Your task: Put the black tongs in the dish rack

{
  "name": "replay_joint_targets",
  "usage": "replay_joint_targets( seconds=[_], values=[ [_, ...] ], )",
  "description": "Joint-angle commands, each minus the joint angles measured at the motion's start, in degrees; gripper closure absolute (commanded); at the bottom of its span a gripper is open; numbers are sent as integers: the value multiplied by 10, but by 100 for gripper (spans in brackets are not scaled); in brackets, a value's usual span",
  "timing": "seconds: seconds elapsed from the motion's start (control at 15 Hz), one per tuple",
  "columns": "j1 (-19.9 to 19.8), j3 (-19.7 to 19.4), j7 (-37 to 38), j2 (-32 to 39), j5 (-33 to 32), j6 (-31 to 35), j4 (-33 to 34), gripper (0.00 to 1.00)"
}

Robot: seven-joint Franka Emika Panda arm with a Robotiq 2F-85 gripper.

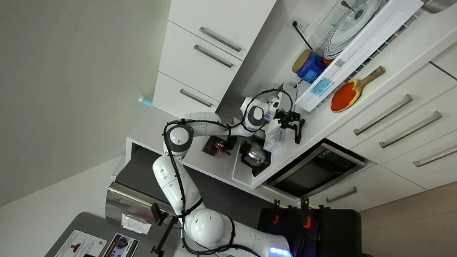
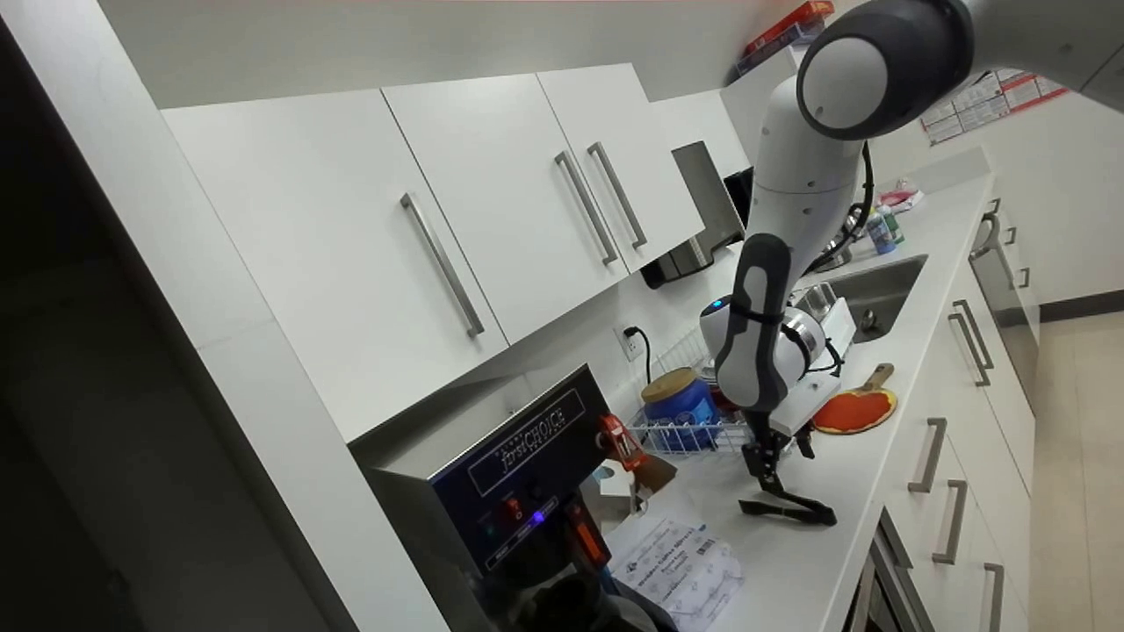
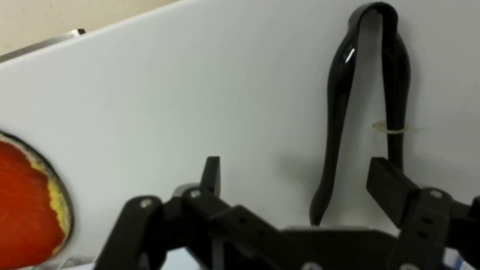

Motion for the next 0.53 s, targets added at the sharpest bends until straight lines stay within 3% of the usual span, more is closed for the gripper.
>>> replay_joint_targets(
  seconds=[0.0,0.07,0.13,0.2,0.47],
  values=[
    [13,-6,7,32,-2,6,33,0],
    [16,-8,8,38,-3,5,38,0],
    [16,-7,7,43,-2,5,42,9],
    [17,-7,5,48,-2,6,47,26],
    [19,-8,5,60,-2,6,56,58]
  ],
)
